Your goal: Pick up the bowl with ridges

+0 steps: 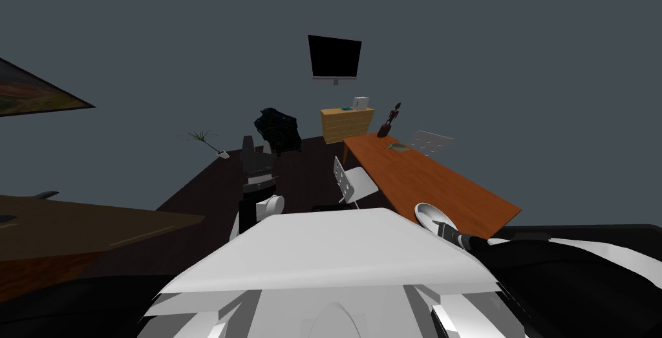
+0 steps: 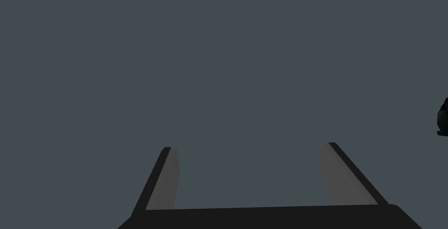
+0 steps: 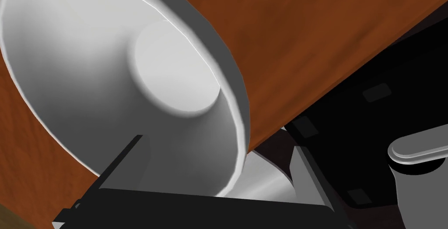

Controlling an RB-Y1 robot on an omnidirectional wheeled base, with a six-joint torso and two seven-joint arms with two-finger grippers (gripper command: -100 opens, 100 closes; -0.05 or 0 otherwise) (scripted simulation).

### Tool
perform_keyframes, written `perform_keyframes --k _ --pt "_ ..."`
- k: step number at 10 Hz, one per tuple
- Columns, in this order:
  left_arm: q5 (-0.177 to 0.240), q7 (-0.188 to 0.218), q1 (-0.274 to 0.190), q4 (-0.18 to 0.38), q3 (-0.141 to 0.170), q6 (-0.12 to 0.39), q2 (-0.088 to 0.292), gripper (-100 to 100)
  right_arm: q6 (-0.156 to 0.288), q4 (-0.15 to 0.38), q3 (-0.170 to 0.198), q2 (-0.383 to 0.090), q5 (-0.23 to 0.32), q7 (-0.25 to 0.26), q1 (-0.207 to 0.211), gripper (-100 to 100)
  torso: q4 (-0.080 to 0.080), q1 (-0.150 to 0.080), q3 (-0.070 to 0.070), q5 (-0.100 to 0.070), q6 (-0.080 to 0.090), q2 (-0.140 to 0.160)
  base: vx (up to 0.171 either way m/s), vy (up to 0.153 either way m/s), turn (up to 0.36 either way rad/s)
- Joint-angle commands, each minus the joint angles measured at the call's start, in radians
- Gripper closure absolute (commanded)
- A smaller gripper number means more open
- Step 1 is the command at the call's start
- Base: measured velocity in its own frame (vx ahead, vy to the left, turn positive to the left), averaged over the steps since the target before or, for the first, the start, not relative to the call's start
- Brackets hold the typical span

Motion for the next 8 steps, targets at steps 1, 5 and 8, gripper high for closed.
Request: perform_keyframes --k 1,5,8 --pt "0.000 0.000 0.000 0.000 0.000 0.000 0.000 0 0.000 0.000 0.000 0.000 0.000 0.000 0.000 -100 0.000 0.000 0.000 0.000 0.000 0.000 0.002 -0.015 0.008" --pt "0.000 0.000 0.000 0.000 0.000 0.000 0.000 0 0.000 0.002 0.000 0.002 0.000 0.000 -0.001 100 0.000 0.003 0.000 0.001 0.000 0.000 -0.001 0.001 -0.003" --pt "0.000 0.000 0.000 0.000 0.000 0.000 0.000 0 -0.027 -0.001 -0.012 -0.029 -0.006 -0.001 0.004 100 0.000 0.004 0.001 0.002 -0.001 0.001 -0.004 0.011 -0.029"
